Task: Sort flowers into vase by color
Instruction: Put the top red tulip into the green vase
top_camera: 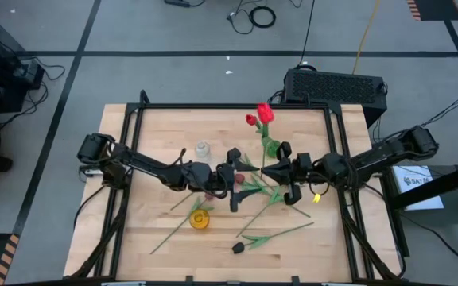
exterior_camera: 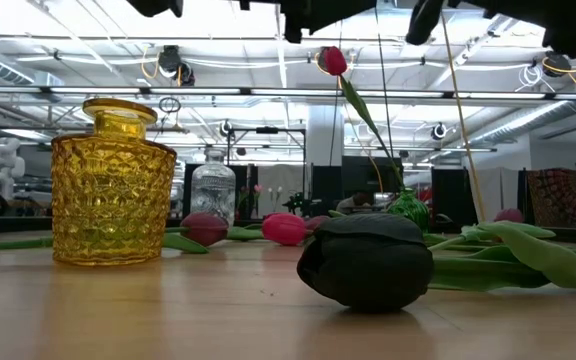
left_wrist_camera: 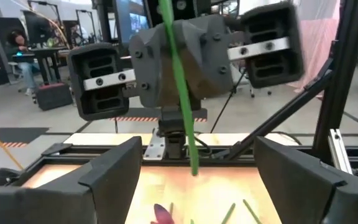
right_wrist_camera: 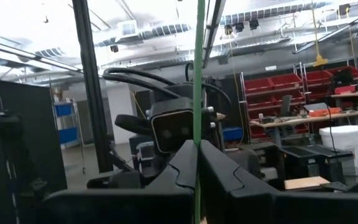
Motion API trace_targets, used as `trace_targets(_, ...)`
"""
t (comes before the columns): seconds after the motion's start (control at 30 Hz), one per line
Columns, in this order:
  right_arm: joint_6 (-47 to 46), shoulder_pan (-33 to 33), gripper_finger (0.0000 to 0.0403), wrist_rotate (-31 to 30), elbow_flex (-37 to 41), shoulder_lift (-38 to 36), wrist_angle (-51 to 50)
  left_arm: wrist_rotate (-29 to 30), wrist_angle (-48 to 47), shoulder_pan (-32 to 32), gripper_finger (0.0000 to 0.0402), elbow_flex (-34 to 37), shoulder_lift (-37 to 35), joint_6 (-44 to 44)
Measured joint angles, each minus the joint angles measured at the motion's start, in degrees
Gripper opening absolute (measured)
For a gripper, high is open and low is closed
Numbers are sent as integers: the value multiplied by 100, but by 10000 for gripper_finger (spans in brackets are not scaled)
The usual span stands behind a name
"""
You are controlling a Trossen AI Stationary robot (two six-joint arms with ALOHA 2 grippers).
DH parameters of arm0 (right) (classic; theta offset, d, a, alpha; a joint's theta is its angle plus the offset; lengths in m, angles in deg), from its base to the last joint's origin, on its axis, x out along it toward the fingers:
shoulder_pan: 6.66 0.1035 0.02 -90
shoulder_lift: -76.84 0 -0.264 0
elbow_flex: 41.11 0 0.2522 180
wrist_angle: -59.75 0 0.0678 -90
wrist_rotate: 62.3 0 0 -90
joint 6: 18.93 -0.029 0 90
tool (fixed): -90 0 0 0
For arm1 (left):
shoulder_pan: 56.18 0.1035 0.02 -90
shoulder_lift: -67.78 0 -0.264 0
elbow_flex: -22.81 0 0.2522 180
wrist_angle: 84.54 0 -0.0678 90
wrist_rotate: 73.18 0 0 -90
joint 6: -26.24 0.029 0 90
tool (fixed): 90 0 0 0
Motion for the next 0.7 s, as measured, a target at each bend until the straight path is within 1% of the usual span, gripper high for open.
trace_targets(0.17, 146, 13, 0, 6, -204, 291, 2, 5, 116, 0, 278, 2, 82, -2)
trace_targets(0.33, 276, 11, 0, 4, -236, 426, -7, 7, 125, 15, 229, 2, 80, -6)
trace_targets(0.47, 296, 10, 0, 0, -236, 426, 8, 45, 158, 16, 170, 2, 80, -17)
trace_targets(0.57, 325, 9, 0, 0, -236, 418, 55, 152, 142, 15, 117, 2, 80, -16)
trace_targets(0.7, 361, 9, 0, 6, -236, 413, 37, 155, 114, 15, 43, 2, 80, -15)
